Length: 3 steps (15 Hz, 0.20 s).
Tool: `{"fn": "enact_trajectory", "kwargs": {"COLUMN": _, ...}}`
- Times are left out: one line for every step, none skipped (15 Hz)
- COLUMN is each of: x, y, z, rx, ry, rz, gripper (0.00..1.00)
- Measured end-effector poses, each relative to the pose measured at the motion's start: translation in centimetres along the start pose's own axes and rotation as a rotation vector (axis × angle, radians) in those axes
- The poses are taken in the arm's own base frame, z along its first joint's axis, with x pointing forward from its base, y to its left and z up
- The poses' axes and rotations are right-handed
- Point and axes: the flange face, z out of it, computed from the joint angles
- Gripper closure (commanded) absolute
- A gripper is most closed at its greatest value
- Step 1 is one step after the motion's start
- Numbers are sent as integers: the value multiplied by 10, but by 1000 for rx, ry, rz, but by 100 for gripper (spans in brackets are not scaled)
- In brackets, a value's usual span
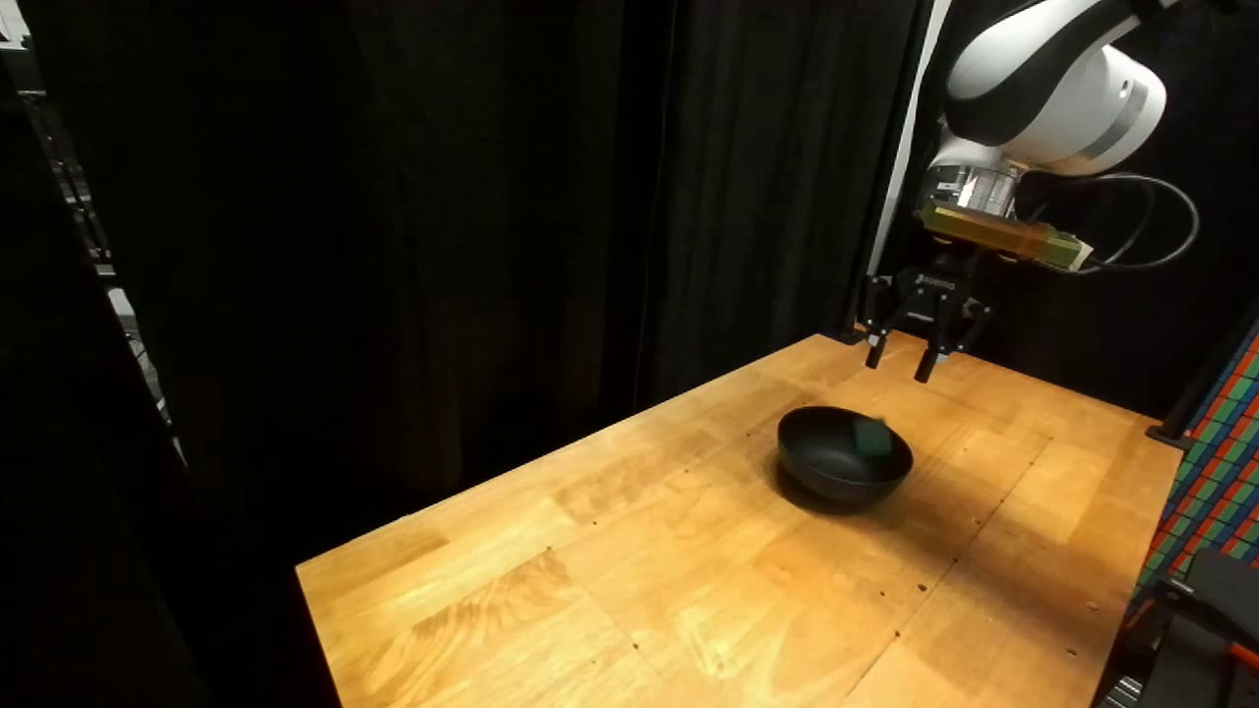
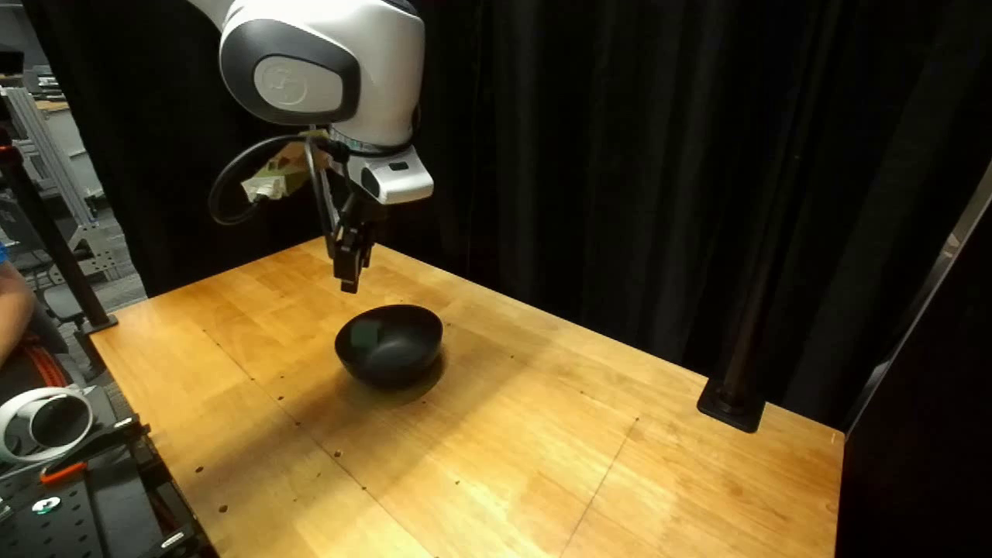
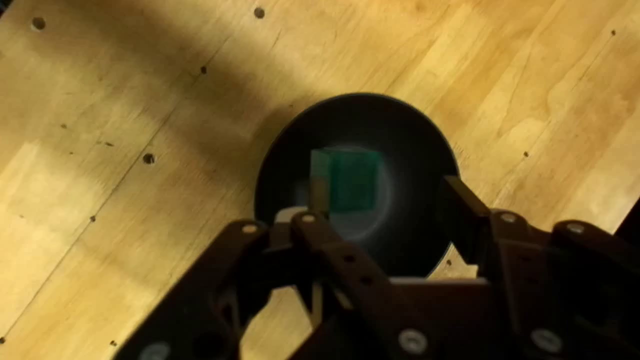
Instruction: Pick up the green block from the table and put it in the black bowl.
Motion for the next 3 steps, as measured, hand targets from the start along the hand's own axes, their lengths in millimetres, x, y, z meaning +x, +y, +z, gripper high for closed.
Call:
{"fn": "enact_trajectory", "kwargs": {"x": -8, "y": -6, "z": 3, "rx": -5, "ry": -4, "rz": -9, "gripper": 1}}
{"fn": "enact_trajectory", "kwargs": {"x": -14, "y": -10, "z": 3, "rx": -7, "ry": -5, "rz": -13, "gripper": 0}}
{"fn": "enact_trajectory", "kwargs": {"x": -19, "y": -13, "z": 1, "rx": -6, "ry": -5, "rz": -13, "gripper": 0}}
